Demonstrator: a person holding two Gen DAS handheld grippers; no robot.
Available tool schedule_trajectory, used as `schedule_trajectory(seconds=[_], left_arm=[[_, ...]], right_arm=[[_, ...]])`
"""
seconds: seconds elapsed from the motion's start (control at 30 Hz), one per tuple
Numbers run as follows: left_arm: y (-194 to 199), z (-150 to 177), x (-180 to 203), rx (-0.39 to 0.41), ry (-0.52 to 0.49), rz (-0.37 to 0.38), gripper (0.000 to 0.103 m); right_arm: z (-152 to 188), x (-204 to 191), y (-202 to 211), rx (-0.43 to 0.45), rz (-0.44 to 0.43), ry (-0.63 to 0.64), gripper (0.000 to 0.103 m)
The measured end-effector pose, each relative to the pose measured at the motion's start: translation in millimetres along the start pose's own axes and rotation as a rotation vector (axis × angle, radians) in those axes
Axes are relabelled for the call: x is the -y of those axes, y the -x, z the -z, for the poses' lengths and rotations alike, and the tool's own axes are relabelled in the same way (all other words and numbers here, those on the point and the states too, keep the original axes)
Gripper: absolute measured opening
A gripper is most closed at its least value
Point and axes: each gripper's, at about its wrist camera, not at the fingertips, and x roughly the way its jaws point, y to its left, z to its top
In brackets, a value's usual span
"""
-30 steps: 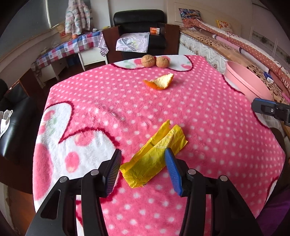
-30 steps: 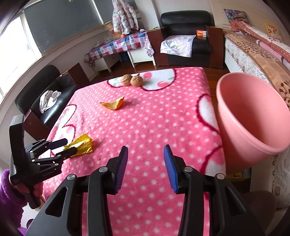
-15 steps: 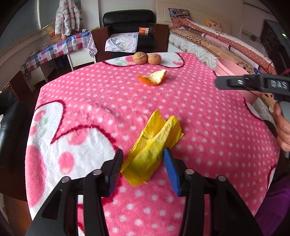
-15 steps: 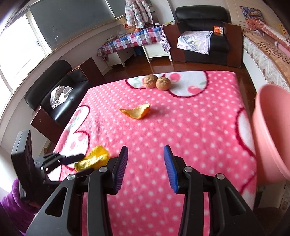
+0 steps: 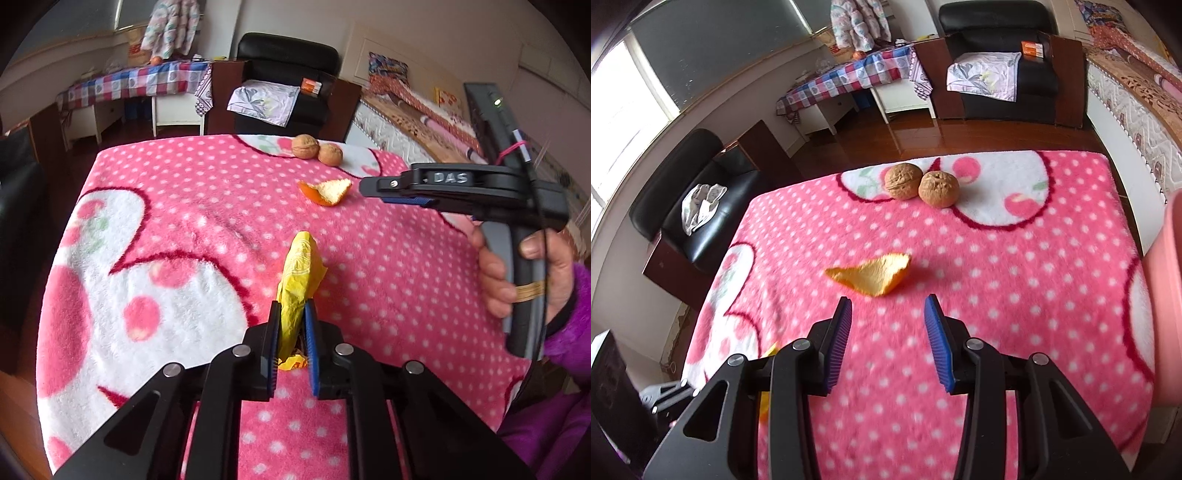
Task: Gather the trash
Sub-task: 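Grasp the yellow wrapper with the left gripper while the right gripper grasps the orange peel, then carry the yellow wrapper and orange peel over the pink bucket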
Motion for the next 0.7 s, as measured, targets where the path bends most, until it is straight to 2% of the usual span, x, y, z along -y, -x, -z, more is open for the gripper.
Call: schedule_trajectory(seconds=[0.4,0.47,0.57,0.7], left_arm=[[-6.8,-5.0,-11.6,-0.036,0.046,0.044,0.011],[-9.0,-7.0,-12.6,-0.047,0.047,0.051,0.011],[-13.0,-10.4,-14.4,-0.066,0.046,0.064,0.01],[-20.6,-15.2,-14.6,-0.089,0.042,0.09,0.011]], right_arm=[[-16.7,3.9,-37.6,-0.009,0.004,-0.06,0.04],[-16.3,2.3,-43.6,-0.022,0.016,-0.055,0.021],[-14.1,2.3,-44.4,-0.019,0.019,-0.062,0.009],[-9.0,4.2,-29.7,0.009,0.031,-0.071,0.006]])
